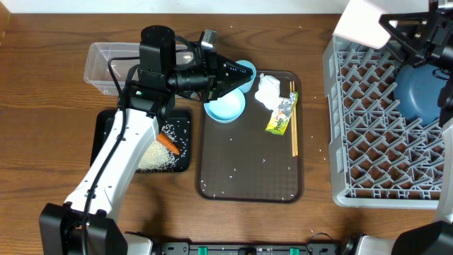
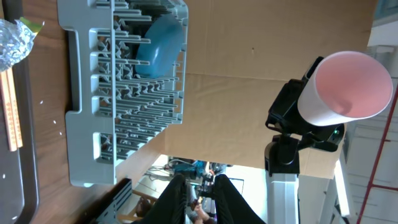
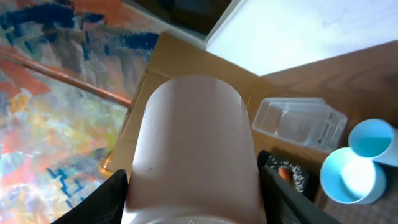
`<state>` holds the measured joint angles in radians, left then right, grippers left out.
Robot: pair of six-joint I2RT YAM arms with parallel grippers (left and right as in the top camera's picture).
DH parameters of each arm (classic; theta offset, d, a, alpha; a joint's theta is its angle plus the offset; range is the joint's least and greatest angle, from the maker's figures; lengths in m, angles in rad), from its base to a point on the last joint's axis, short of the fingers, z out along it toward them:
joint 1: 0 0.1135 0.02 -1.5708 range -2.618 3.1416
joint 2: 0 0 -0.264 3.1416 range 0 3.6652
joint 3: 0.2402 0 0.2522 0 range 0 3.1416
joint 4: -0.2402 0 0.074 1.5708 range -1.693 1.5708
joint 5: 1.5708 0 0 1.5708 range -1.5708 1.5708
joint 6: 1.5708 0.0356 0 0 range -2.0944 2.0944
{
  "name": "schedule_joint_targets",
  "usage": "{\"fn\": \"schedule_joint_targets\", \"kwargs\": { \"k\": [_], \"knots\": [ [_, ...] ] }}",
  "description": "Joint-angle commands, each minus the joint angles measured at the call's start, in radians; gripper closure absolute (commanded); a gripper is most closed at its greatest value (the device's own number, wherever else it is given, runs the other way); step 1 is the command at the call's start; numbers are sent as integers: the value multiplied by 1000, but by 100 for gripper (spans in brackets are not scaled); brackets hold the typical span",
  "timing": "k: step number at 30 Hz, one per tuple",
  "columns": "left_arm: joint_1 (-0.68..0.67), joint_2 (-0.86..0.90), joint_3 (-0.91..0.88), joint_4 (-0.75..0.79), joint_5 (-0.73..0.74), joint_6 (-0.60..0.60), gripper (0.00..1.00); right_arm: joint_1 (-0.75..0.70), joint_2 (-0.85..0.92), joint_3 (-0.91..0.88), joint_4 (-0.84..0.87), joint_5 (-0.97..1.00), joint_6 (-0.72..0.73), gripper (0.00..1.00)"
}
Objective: Sort waste into correct bins and load items into the dishwasher rack
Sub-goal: 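Open the left gripper and carry the cup right with the right gripper, then lower the pink cup into the rack's front-right and open the right gripper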
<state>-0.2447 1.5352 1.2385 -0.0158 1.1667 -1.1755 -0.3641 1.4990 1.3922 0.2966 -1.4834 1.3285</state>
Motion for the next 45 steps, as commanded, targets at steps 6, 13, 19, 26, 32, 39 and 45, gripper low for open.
{"fn": "schedule_joint_targets", "kwargs": {
  "k": [6,13,19,26,32,39,45],
  "knots": [
    [4,2,9,0,-8,39,83,-15,19,6,0,61,-122,76],
    [4,2,9,-3,-8,39,83,-16,24,6,-112,168,-251,76],
    [4,2,9,-10,-8,39,83,-16,24,7,-469,398,-547,78],
    [4,2,9,-26,-8,65,83,-44,24,98,-857,732,-825,74],
    [4,2,9,-59,-9,121,83,-32,24,328,-1302,1289,-997,74],
    [4,2,9,-60,-8,121,83,-55,25,377,-1476,1548,-946,73],
    [4,2,9,-62,-3,121,79,-111,29,375,-1578,1668,-861,73]
  ]
}}
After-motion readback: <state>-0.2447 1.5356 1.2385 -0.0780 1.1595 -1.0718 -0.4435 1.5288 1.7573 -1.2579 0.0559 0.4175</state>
